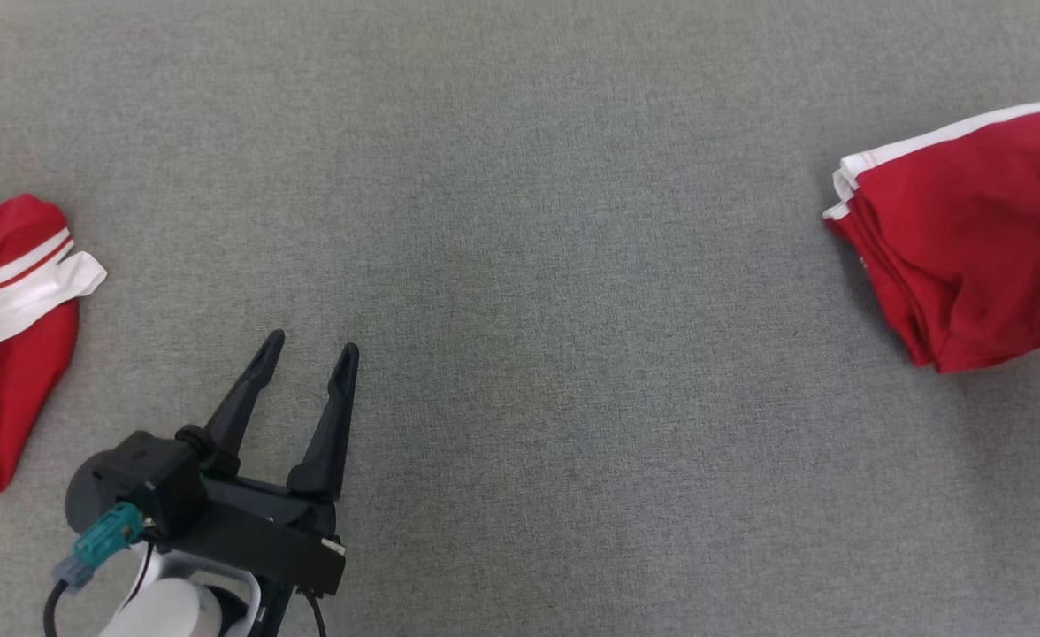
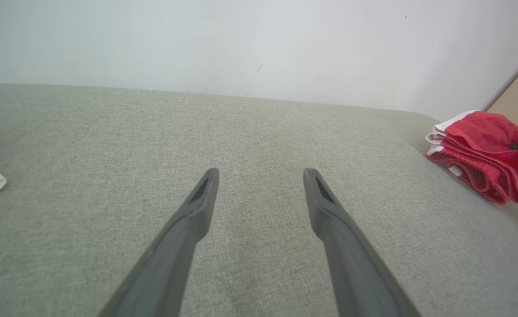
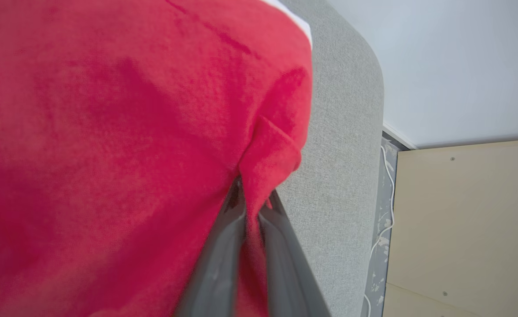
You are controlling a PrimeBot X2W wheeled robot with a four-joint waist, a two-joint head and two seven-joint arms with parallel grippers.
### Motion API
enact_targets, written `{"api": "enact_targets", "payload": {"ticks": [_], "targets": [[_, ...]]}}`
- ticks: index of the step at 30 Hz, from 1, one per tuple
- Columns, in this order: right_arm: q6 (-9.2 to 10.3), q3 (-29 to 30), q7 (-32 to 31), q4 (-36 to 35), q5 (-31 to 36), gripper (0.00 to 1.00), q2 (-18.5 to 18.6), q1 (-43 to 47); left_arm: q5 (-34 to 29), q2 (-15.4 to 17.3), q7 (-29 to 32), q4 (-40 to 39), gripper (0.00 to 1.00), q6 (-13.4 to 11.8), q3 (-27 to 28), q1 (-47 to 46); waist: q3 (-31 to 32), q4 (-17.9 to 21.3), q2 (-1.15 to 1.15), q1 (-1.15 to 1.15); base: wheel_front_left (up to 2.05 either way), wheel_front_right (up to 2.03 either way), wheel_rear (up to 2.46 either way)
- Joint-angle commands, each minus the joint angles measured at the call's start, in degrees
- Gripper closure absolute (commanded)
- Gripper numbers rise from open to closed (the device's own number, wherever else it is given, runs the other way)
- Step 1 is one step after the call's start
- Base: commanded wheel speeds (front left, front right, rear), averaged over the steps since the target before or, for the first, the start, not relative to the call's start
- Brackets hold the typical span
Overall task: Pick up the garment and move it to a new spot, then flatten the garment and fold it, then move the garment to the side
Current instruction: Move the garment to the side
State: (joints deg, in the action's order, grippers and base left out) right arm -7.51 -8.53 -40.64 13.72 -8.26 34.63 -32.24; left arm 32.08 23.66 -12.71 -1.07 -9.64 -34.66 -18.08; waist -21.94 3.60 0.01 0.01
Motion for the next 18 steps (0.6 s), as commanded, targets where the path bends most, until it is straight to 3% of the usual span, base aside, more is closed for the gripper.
{"api": "enact_targets", "payload": {"ticks": [1,10,18], "targets": [[0.0,-0.4,1.1,0.2,0.4,1.0,1.4,-1.0,-0.8,0.6,0.0,-0.4,0.0,-0.5,0.4,-1.0,-0.9,0.5,-0.01,-0.01,0.0,0.0,0.0],[0.04,-1.7,4.9,1.6,0.7,1.0,5.4,-3.3,-1.2,1.1,0.8,-1.3,0.0,-1.4,0.8,-2.9,-2.8,0.2,-0.01,-0.01,0.0,0.0,0.0],[0.04,-0.7,3.4,1.4,2.1,1.0,7.5,-3.5,-0.7,0.6,1.0,-1.1,0.0,-1.1,0.3,-3.4,-3.4,-1.1,-0.01,-0.01,0.0,0.0,0.0]]}}
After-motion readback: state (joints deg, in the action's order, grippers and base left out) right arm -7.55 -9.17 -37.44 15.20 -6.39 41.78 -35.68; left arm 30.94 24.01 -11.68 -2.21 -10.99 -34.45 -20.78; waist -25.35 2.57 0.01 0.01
